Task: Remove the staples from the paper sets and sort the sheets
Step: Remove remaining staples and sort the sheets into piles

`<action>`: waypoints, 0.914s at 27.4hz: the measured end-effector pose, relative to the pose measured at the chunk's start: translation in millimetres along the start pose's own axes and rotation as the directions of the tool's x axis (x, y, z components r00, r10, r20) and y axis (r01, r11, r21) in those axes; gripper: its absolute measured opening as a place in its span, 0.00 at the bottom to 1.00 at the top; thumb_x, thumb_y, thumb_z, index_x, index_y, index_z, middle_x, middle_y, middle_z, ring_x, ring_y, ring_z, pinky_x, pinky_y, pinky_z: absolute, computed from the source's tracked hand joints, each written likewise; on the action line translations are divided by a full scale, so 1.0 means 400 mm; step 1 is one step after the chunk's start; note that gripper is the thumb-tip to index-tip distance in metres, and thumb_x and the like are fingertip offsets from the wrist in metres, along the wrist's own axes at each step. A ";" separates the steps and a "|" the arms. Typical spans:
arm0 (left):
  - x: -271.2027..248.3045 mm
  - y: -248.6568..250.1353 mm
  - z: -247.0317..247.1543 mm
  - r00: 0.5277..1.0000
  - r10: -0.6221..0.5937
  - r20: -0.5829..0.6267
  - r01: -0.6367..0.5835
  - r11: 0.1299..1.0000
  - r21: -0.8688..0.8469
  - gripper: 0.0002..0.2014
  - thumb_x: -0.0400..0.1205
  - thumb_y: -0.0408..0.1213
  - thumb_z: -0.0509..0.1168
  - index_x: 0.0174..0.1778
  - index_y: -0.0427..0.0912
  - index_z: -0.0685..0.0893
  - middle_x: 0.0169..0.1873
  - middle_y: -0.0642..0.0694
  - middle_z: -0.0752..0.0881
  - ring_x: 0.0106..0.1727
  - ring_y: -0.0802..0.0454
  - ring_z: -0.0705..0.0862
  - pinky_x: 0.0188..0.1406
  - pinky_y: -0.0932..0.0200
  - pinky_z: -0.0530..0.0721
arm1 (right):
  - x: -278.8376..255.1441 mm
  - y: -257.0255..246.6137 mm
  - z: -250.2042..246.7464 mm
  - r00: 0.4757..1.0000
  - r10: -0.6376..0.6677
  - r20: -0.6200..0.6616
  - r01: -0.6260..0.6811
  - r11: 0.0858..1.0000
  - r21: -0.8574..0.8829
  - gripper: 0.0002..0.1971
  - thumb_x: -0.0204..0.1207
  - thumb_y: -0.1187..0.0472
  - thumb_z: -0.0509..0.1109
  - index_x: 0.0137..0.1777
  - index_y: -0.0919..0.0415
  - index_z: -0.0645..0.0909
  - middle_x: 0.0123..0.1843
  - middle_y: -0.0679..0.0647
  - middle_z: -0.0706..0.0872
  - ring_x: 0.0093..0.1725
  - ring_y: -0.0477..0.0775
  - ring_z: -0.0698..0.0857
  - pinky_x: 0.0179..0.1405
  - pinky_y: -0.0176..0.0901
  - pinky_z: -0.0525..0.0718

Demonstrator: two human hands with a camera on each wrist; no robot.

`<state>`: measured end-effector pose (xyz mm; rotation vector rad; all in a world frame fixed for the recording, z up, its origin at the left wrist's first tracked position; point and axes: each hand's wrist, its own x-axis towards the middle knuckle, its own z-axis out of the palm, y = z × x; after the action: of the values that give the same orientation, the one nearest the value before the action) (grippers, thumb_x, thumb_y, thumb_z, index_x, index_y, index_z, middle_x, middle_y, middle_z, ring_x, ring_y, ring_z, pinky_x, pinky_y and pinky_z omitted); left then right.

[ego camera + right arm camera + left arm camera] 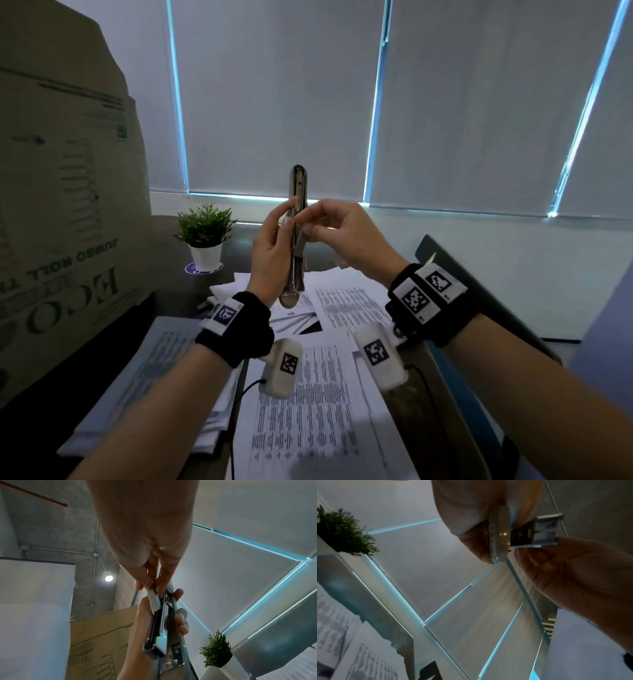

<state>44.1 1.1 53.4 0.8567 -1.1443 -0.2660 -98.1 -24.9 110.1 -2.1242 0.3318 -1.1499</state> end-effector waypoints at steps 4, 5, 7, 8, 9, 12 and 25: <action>-0.014 0.012 0.051 1.000 0.008 0.019 -0.009 1.000 0.021 0.16 0.86 0.48 0.56 0.68 0.58 0.79 0.37 0.20 0.75 0.30 0.30 0.74 0.31 0.27 0.78 | -0.028 0.006 -0.048 0.999 -0.010 -0.036 0.008 0.999 -0.042 0.12 0.77 0.72 0.72 0.46 0.52 0.88 0.46 0.59 0.92 0.48 0.57 0.92 0.57 0.54 0.89; -0.015 0.014 0.060 1.000 0.009 0.024 -0.010 1.000 0.026 0.16 0.85 0.49 0.56 0.68 0.59 0.79 0.37 0.21 0.75 0.30 0.30 0.74 0.31 0.26 0.79 | -0.032 0.009 -0.060 0.998 -0.009 -0.061 0.007 1.000 -0.029 0.11 0.77 0.73 0.71 0.47 0.55 0.88 0.46 0.60 0.92 0.47 0.57 0.92 0.57 0.54 0.89; -0.017 0.020 0.076 0.999 0.010 0.034 -0.011 0.999 0.033 0.16 0.85 0.50 0.56 0.68 0.59 0.78 0.36 0.22 0.75 0.29 0.28 0.75 0.30 0.25 0.80 | -0.039 0.011 -0.081 0.997 0.004 -0.082 -0.003 1.000 0.007 0.09 0.77 0.73 0.71 0.49 0.60 0.88 0.46 0.61 0.92 0.47 0.56 0.91 0.56 0.52 0.89; -0.017 0.021 0.083 0.999 0.010 0.043 -0.011 0.999 0.033 0.17 0.85 0.50 0.56 0.68 0.60 0.78 0.36 0.22 0.75 0.29 0.25 0.75 0.30 0.25 0.79 | -0.042 0.011 -0.086 0.998 0.011 -0.068 -0.010 1.000 0.012 0.09 0.76 0.73 0.72 0.49 0.61 0.89 0.46 0.62 0.92 0.47 0.56 0.91 0.56 0.53 0.89; -0.018 0.022 0.087 0.999 0.011 0.052 -0.013 0.999 0.032 0.17 0.84 0.51 0.56 0.68 0.60 0.79 0.36 0.21 0.76 0.30 0.22 0.74 0.29 0.24 0.79 | -0.045 0.012 -0.089 0.999 0.013 -0.050 -0.013 1.000 -0.002 0.09 0.76 0.73 0.72 0.49 0.61 0.89 0.46 0.62 0.92 0.47 0.56 0.91 0.57 0.53 0.89; -0.019 0.020 0.097 0.998 0.017 0.066 -0.020 0.999 0.042 0.16 0.85 0.45 0.55 0.67 0.60 0.79 0.35 0.21 0.75 0.29 0.24 0.74 0.27 0.25 0.78 | -0.052 0.013 -0.086 0.999 0.010 -0.031 -0.012 0.997 -0.071 0.09 0.76 0.73 0.72 0.51 0.64 0.89 0.48 0.59 0.92 0.48 0.52 0.91 0.58 0.50 0.89; -0.034 0.018 0.099 0.997 0.005 0.072 -0.006 1.000 0.011 0.15 0.87 0.43 0.55 0.67 0.57 0.80 0.37 0.24 0.79 0.30 0.26 0.76 0.29 0.33 0.81 | -0.073 0.018 -0.075 0.994 -0.061 -0.086 0.040 0.972 -0.233 0.10 0.72 0.71 0.76 0.50 0.59 0.88 0.44 0.45 0.91 0.47 0.43 0.90 0.56 0.41 0.87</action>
<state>2.0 -4.4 55.0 0.8594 -1.2161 -0.2876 -138.6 -28.5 97.8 -2.2949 0.4769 -1.2962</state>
